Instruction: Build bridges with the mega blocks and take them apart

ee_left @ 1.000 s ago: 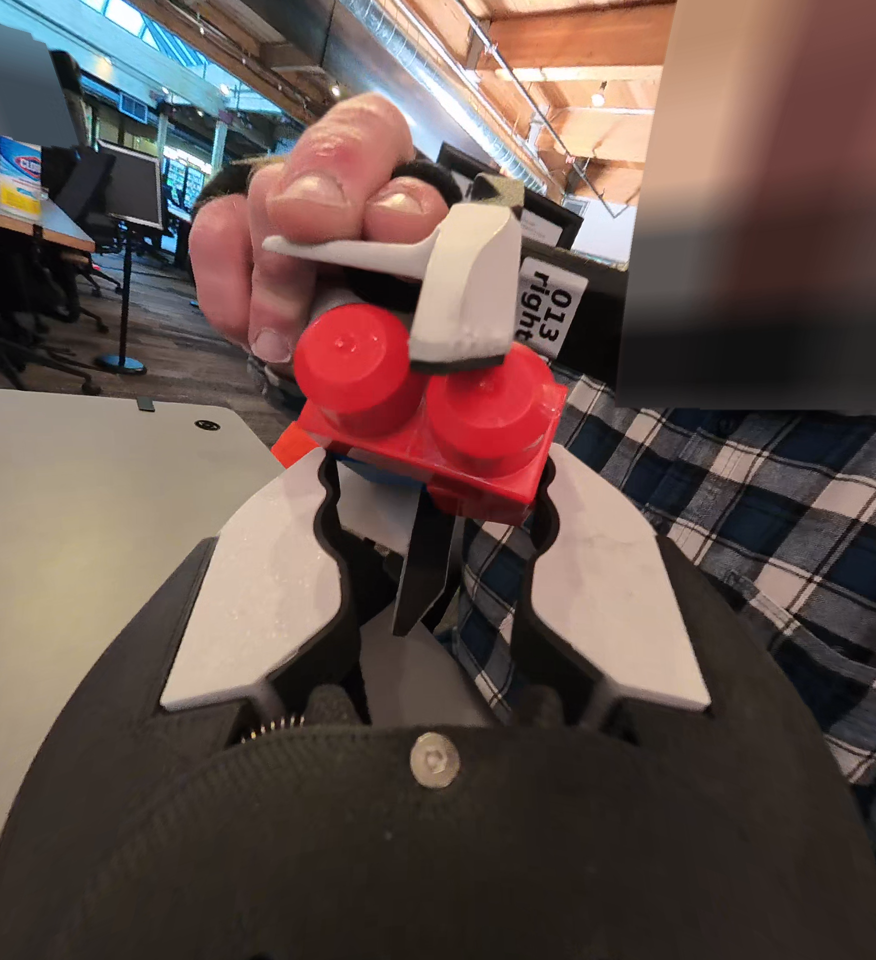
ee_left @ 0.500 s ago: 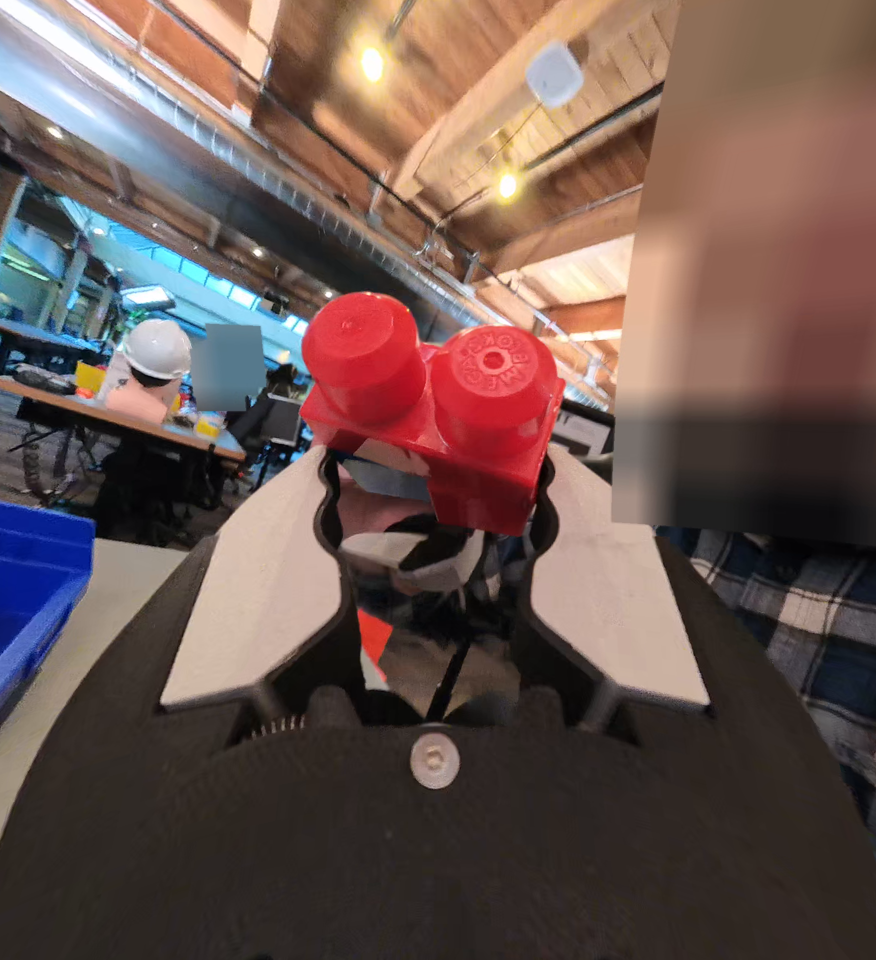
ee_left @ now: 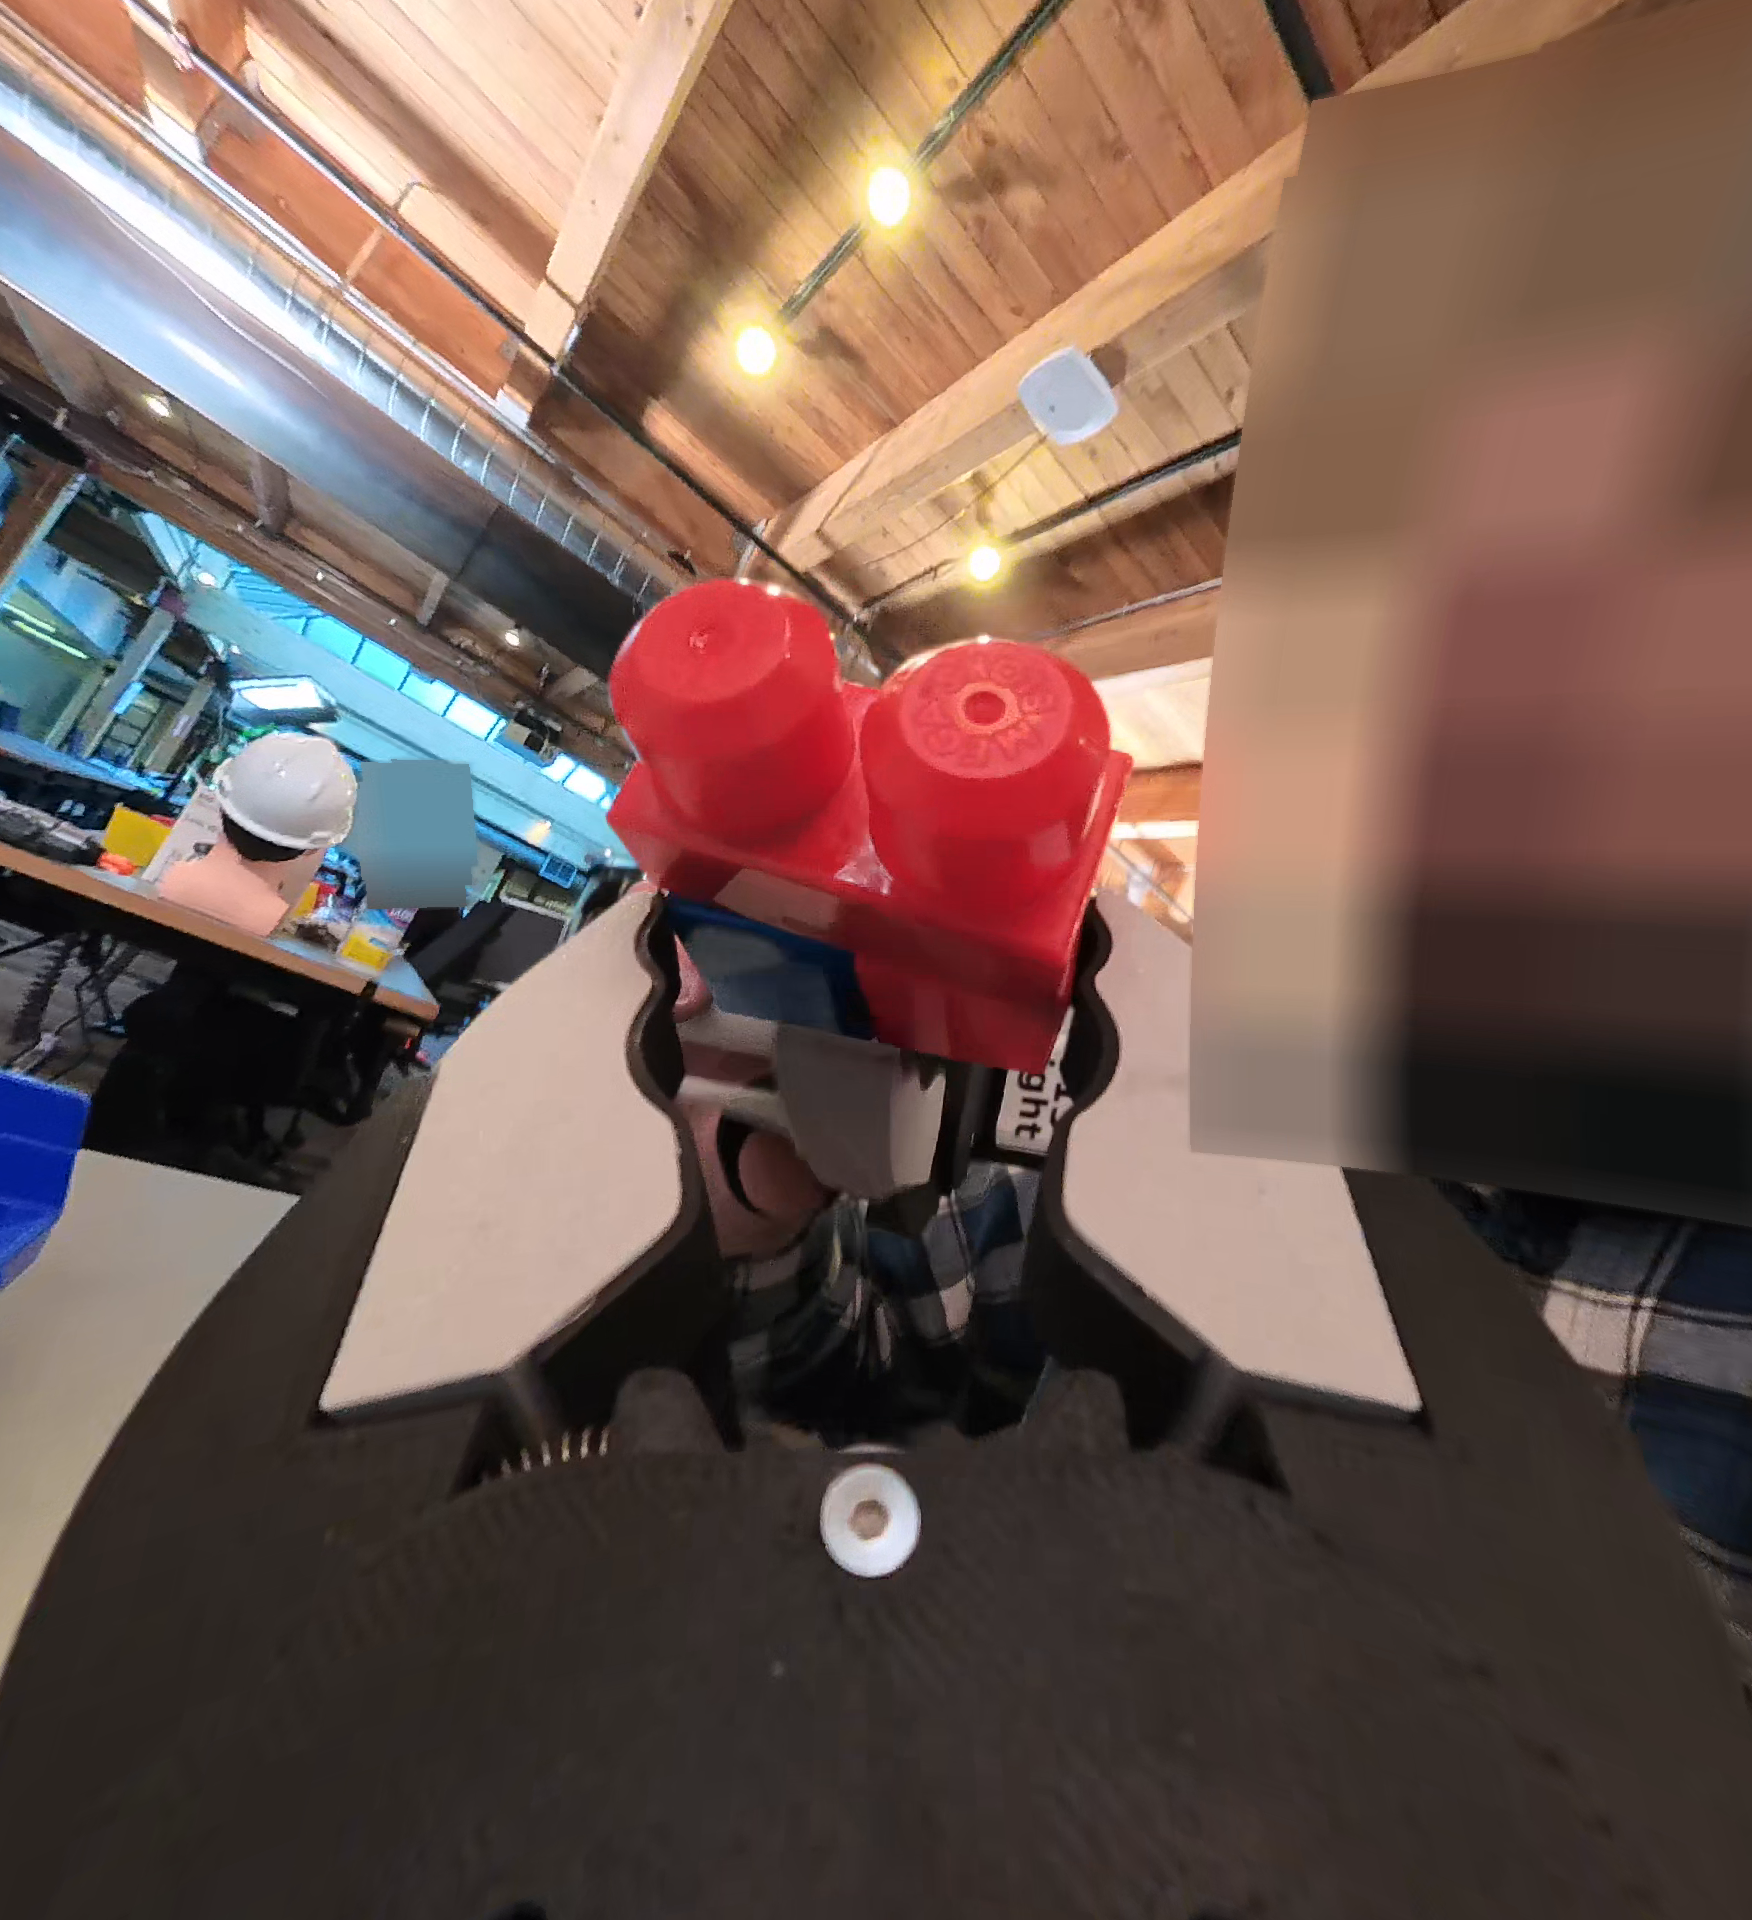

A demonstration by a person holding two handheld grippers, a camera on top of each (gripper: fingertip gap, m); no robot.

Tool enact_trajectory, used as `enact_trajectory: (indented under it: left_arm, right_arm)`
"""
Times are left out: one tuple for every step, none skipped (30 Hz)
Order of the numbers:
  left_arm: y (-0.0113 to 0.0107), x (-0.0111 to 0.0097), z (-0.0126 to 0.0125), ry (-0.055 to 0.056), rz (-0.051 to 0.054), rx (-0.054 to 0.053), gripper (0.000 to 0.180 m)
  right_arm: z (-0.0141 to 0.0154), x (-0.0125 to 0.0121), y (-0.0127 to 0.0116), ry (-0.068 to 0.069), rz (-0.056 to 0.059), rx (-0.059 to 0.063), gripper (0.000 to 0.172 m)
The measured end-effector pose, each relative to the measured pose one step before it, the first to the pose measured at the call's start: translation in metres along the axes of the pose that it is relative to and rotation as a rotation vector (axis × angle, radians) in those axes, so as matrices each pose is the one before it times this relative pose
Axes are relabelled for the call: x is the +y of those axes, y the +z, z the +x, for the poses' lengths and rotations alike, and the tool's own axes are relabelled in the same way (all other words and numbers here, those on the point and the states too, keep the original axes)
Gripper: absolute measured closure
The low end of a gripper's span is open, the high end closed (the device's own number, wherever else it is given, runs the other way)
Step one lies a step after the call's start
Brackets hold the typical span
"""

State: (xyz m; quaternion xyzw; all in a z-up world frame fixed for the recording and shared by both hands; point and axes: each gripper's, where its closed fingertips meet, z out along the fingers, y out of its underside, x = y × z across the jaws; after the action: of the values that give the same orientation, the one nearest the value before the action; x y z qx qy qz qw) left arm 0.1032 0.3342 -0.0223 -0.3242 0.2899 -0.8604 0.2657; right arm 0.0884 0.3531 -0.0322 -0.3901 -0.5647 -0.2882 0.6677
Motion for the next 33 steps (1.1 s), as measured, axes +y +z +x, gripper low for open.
enact_trajectory:
  left_arm:
    - [0.0,0.00263,-0.00023,0.0108,-0.0345,-0.0055,0.109]
    - [-0.00045,0.00185,-0.00096,0.008,-0.0311,-0.0089,0.109]
    - [-0.00115,0.00089,-0.00094,-0.0041,-0.026,-0.002,0.109]
    - [-0.00133,0.0024,0.00089,-0.0136,-0.0382,0.0175,0.109]
    - [-0.00144,0.00539,0.00002,-0.0078,-0.0606,0.0112,0.109]
    - [-0.00147,0.00915,-0.00103,0.0045,-0.0883,0.0018,0.109]
    - [-0.00144,0.01077,-0.00184,-0.0012,-0.098,0.0001,0.109]
    - [-0.00084,0.00857,-0.00054,-0.015,-0.0837,0.0103,0.109]
    - [-0.00115,0.00203,-0.00373,0.0171,-0.0388,-0.0245,0.108]
    - [-0.00084,-0.00025,0.00113,0.0037,-0.0274,0.0112,0.109]
    - [-0.00023,0.00239,0.00234,-0.0018,-0.0479,0.0201,0.109]
    - [0.00064,0.00523,0.00046,-0.0073,-0.0669,0.0081,0.109]
    - [0.00108,0.00427,0.00095,0.0002,-0.0558,0.0096,0.109]
    - [0.00129,0.00188,0.00282,0.0041,-0.0341,0.0214,0.109]
    - [0.00104,-0.0005,-0.00082,0.0033,-0.0195,-0.005,0.109]
    - [0.0004,-0.00114,0.00042,0.0048,-0.0183,0.0013,0.109]
    - [-0.00049,-0.00163,0.00226,0.0145,-0.0117,0.0096,0.109]
    - [-0.00153,-0.00021,-0.00071,0.0159,-0.0161,-0.011,0.109]
    - [-0.003,-0.00292,-0.00105,-0.0078,0.0088,-0.0053,0.109]
    - [-0.00223,-0.00018,-0.0003,0.0,-0.0063,0.003,0.109]
    - [-0.00057,0.00113,0.00148,0.0163,-0.0172,0.01,0.109]
    - [-0.00022,0.00001,0.00151,0.0132,-0.012,0.0086,0.109]
    - [-0.00105,-0.00074,-0.00066,0.0009,-0.0077,-0.0034,0.109]
    - [-0.00186,-0.00221,-0.00162,-0.0003,0.0045,-0.0073,0.109]
    - [-0.00127,-0.00288,-0.00049,0.0059,0.0098,-0.0007,0.109]
    - [0.00027,-0.00061,0.0,-0.001,-0.0025,0.0054,0.109]
    - [0.00031,-0.00124,0.00075,0.0015,0.0034,0.008,0.109]
    - [0.00001,-0.00176,-0.00008,0.0141,0.0033,-0.0059,0.109]
    - [0.00099,0.00181,-0.00108,0.0067,-0.0177,-0.0075,0.109]
    - [0.00073,0.00009,-0.00037,-0.0019,0.0004,0.0045,0.109]
    - [-0.00031,-0.00168,-0.00132,0.005,0.0121,-0.0063,0.109]
    - [0.00076,0.00146,-0.0022,0.0025,-0.0081,-0.0141,0.109]
    - [0.00001,-0.0006,0.00014,-0.0007,0.0118,0.0047,0.109]
  right_arm:
    - [-0.0031,-0.00319,-0.00119,-0.0087,0.008,-0.0276,0.097]
    - [-0.00464,-0.00316,-0.00188,-0.0082,0.0109,-0.0538,0.094]
    - [-0.00324,-0.00267,-0.00198,-0.009,0.0094,-0.0539,0.085]
    - [-0.00548,-0.00165,-0.0027,-0.0042,0.0106,-0.0846,0.084]
    - [-0.0064,-0.00133,-0.00267,0.0302,0.0175,-0.1121,0.079]
    - [0.00058,-0.00216,-0.00313,0.0435,0.031,-0.0736,0.066]
    - [0.00541,0.00051,-0.00298,0.0315,0.0153,-0.0431,0.061]
    - [0.00043,0.00423,-0.00114,0.0232,-0.0198,-0.0772,0.059]
    - [-0.00108,0.00374,0.00107,0.0198,-0.0225,-0.0743,0.051]
    - [-0.00047,0.00022,0.00251,0.0026,0.0016,-0.0473,0.044]
    - [-0.00419,0.00099,0.00444,-0.0021,-0.0101,-0.0535,0.042]
    - [-0.00278,0.00132,0.00638,-0.008,-0.0213,-0.0308,0.04]
    - [-0.00045,0.00058,0.00657,-0.0265,-0.0138,-0.0022,0.04]
    - [-0.00304,-0.00015,0.00595,-0.0199,-0.0065,-0.0147,0.041]
    - [-0.00301,-0.00089,0.00506,-0.0097,-0.0044,-0.0122,0.048]
    - [-0.00158,-0.00063,0.00403,-0.0155,-0.0072,0.0048,0.053]
    - [0.00087,-0.00061,0.0022,-0.0097,-0.0033,0.0204,0.053]
    - [0.00373,0.00136,0.00079,0.0046,-0.0099,0.0306,0.054]
    - [0.00321,0.00215,0.00095,0.013,-0.0153,0.0235,0.056]
    - [0.00043,-0.0007,0.00065,0.0038,0.0017,0.0091,0.058]
    - [0.0005,-0.00292,-0.00005,-0.0057,0.0189,0.0168,0.059]
    - [0.00101,-0.0007,-0.00021,0.0034,0.0094,0.0141,0.061]
    - [0.00196,0.00185,-0.00022,0.0061,-0.0049,0.0134,0.063]
    - [0.00366,0.00113,-0.00083,-0.0031,0.0008,0.0281,0.066]
    - [0.00182,0.0006,-0.00077,-0.0018,-0.0028,0.0125,0.067]
    - [0.00093,-0.00013,-0.00092,-0.0019,-0.0032,0.0039,0.068]
    - [0.00193,-0.00026,-0.00074,-0.0083,-0.0006,0.0158,0.068]
    - [-0.00032,0.0007,-0.00038,-0.0091,-0.0047,-0.0012,0.069]
    - [-0.0014,0.00088,-0.00015,-0.0056,-0.0046,-0.0098,0.069]
    - [0.0008,0.00102,-0.00013,-0.0012,-0.0025,0.0086,0.069]
    - [-0.00015,0.00228,0.00014,-0.0051,-0.0104,0.0023,0.07]
    - [-0.00098,0.0014,0.00012,-0.004,-0.0071,-0.0069,0.07]
    - [0.00309,-0.00081,-0.00028,0.006,0.0065,0.0212,0.07]
